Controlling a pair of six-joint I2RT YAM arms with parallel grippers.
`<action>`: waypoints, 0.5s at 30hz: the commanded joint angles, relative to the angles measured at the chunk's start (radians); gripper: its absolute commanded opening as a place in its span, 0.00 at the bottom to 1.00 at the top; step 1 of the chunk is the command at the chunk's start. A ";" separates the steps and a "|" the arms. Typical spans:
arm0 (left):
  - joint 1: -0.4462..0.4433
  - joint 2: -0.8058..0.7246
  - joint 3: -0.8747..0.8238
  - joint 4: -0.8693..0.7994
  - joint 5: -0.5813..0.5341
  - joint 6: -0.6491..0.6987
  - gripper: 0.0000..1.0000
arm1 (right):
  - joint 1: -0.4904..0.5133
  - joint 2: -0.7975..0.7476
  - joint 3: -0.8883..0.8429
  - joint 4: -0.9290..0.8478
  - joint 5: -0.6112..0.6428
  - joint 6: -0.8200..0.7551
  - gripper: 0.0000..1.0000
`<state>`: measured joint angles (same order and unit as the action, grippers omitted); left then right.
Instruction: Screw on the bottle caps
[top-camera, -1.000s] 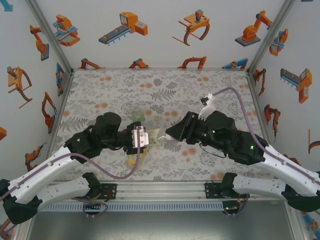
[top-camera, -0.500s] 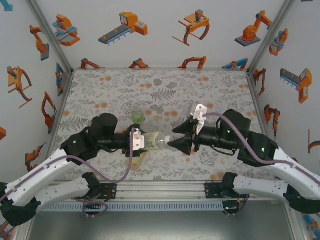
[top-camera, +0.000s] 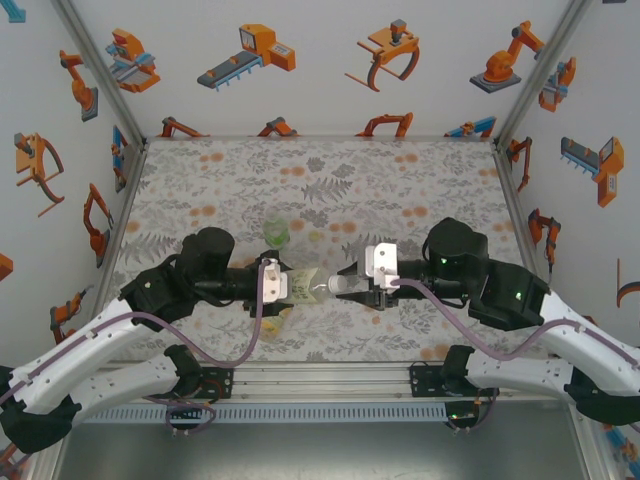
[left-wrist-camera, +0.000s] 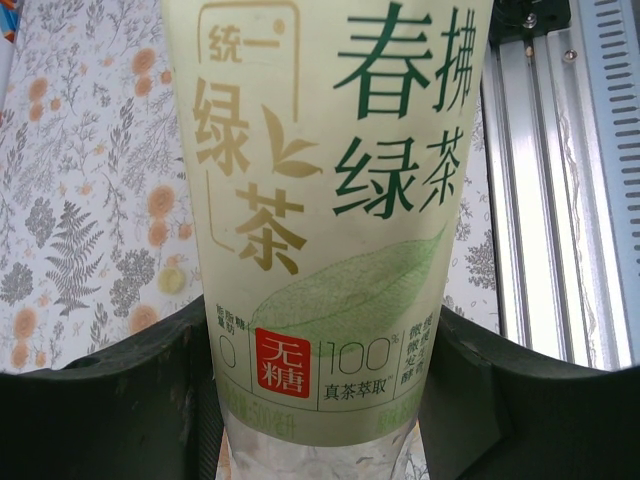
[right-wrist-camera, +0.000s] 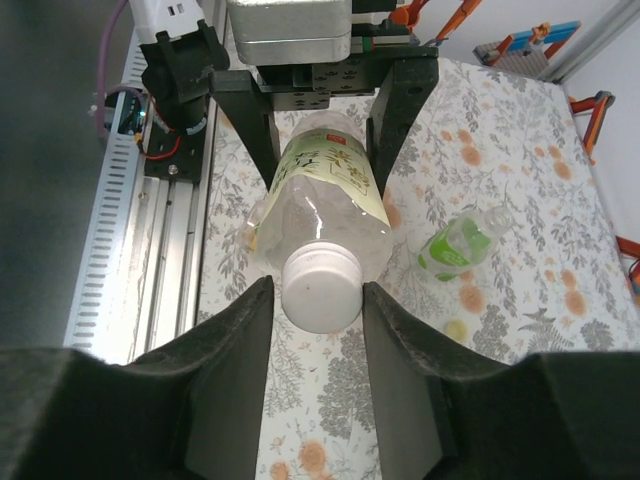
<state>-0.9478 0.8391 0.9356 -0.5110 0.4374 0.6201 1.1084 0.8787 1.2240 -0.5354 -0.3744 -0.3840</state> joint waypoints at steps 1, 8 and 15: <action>-0.002 -0.008 0.008 -0.005 0.026 -0.010 0.00 | -0.001 -0.005 -0.018 0.026 0.017 -0.024 0.34; -0.002 -0.005 0.008 0.000 0.013 -0.002 0.00 | -0.001 -0.001 -0.020 0.050 0.100 0.085 0.01; -0.002 -0.001 -0.028 0.085 -0.048 -0.012 0.00 | -0.001 -0.007 -0.070 0.137 0.392 0.663 0.00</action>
<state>-0.9455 0.8402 0.9260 -0.5053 0.3828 0.6086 1.1114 0.8719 1.1801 -0.4740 -0.2031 -0.0677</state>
